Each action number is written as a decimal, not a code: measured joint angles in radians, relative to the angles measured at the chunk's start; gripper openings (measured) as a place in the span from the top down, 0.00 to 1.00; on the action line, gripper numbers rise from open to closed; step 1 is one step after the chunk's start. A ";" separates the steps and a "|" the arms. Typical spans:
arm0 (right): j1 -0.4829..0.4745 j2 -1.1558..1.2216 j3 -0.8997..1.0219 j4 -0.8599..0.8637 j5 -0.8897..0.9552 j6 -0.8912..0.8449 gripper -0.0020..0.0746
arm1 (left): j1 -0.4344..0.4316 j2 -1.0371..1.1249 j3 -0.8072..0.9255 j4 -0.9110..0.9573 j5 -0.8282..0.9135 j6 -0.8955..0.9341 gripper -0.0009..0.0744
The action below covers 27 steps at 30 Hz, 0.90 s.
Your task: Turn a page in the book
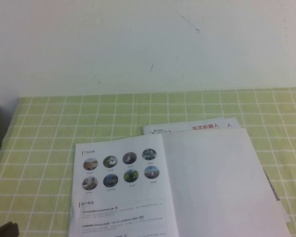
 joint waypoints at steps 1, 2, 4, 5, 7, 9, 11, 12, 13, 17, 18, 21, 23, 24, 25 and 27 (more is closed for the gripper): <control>0.000 0.000 0.000 0.000 0.000 0.000 0.98 | 0.023 -0.016 0.015 -0.041 -0.012 0.064 0.99; 0.000 0.000 0.000 0.000 0.000 0.000 0.98 | 0.052 -0.030 0.029 -0.074 -0.028 0.119 0.99; 0.000 0.000 -0.002 0.000 0.000 0.000 0.98 | 0.121 -0.077 0.075 -0.149 -0.089 0.236 0.99; 0.000 0.000 -0.002 0.000 0.000 0.000 0.98 | 0.172 -0.105 0.105 -0.188 -0.126 0.276 0.99; 0.000 0.000 -0.002 0.000 0.000 0.000 0.98 | 0.295 -0.164 0.174 -0.278 -0.204 0.336 0.99; 0.000 0.000 -0.002 0.002 0.000 0.000 0.98 | 0.415 -0.201 0.211 -0.377 -0.243 0.384 0.99; 0.000 -0.001 -0.002 0.002 0.000 0.000 0.98 | 0.532 -0.210 0.219 -0.474 -0.245 0.431 0.99; 0.000 -0.001 -0.002 0.002 0.000 0.000 0.98 | 0.591 -0.210 0.219 -0.520 -0.236 0.470 0.99; 0.000 -0.001 -0.002 0.002 0.000 0.000 0.98 | 0.644 -0.210 0.219 -0.554 -0.226 0.518 0.99; 0.000 -0.001 -0.002 0.002 0.000 0.000 0.98 | 0.770 -0.210 0.219 -0.614 -0.142 0.716 0.99; 0.000 -0.001 -0.002 0.002 0.000 0.000 0.98 | 0.776 -0.210 0.219 -0.616 -0.135 0.742 0.99; 0.000 -0.001 -0.002 0.002 0.000 0.000 0.98 | 0.770 -0.210 0.219 -0.618 -0.128 0.787 0.99; 0.000 -0.001 -0.002 0.002 0.000 0.000 0.98 | 0.749 -0.210 0.219 -0.622 -0.128 0.800 0.99; 0.000 -0.001 -0.002 0.002 0.000 0.000 0.98 | 0.738 -0.210 0.219 -0.622 -0.128 0.804 0.99; 0.000 -0.001 -0.002 0.002 0.000 0.000 0.98 | 0.732 -0.210 0.219 -0.622 -0.128 0.806 0.99; 0.000 -0.001 -0.002 0.002 0.000 0.000 0.98 | 0.718 -0.212 0.219 -0.622 -0.128 0.806 0.99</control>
